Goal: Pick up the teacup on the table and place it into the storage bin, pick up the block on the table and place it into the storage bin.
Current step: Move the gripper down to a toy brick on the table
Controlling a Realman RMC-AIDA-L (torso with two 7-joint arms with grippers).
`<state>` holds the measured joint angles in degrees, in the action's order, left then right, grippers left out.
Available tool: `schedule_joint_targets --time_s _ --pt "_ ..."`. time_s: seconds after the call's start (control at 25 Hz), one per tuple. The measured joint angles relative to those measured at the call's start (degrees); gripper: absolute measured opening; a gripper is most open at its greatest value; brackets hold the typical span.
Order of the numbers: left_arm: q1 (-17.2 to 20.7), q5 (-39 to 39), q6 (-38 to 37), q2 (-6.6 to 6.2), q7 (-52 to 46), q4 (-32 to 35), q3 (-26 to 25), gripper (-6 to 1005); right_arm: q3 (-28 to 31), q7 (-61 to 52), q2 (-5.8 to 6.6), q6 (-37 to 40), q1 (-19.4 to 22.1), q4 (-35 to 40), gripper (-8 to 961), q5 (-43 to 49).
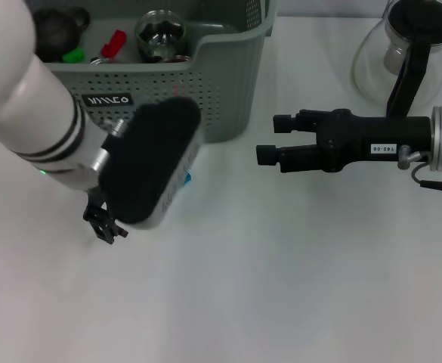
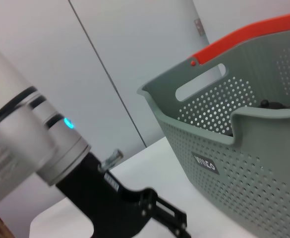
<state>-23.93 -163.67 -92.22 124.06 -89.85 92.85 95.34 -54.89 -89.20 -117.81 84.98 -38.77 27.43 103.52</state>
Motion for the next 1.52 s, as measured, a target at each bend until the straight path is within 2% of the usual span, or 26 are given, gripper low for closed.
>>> schedule_joint_targets --time_s 0.12,0.24,0.84,1.24,1.52 --pt "-0.4 -0.1 -0.2 -0.08 1.7 0.5 3.1 947 0.0 -0.6 -0.11 -0.5 0.1 -0.1 941 0.0" --pt "-1.0 -0.1 -0.2 -0.17 2.3 0.0 4.1 948 0.3 -0.8 -0.43 -0.7 0.4 -0.1 941 0.0" --pt "-6.6 -0.2 -0.4 -1.99 3.1 -7.9 9.6 947 1.7 -0.3 -1.28 -1.5 1.1 -0.9 940 0.0" --pt "-9.6 -0.3 0.1 -2.26 4.6 -11.5 11.0 948 1.8 -0.1 -1.95 -2.8 1.2 -1.4 940 0.0" --pt "-11.2 -0.3 0.8 -2.48 5.6 -14.0 11.4 911 2.1 0.0 -2.16 -3.0 1.5 -1.6 940 0.0"
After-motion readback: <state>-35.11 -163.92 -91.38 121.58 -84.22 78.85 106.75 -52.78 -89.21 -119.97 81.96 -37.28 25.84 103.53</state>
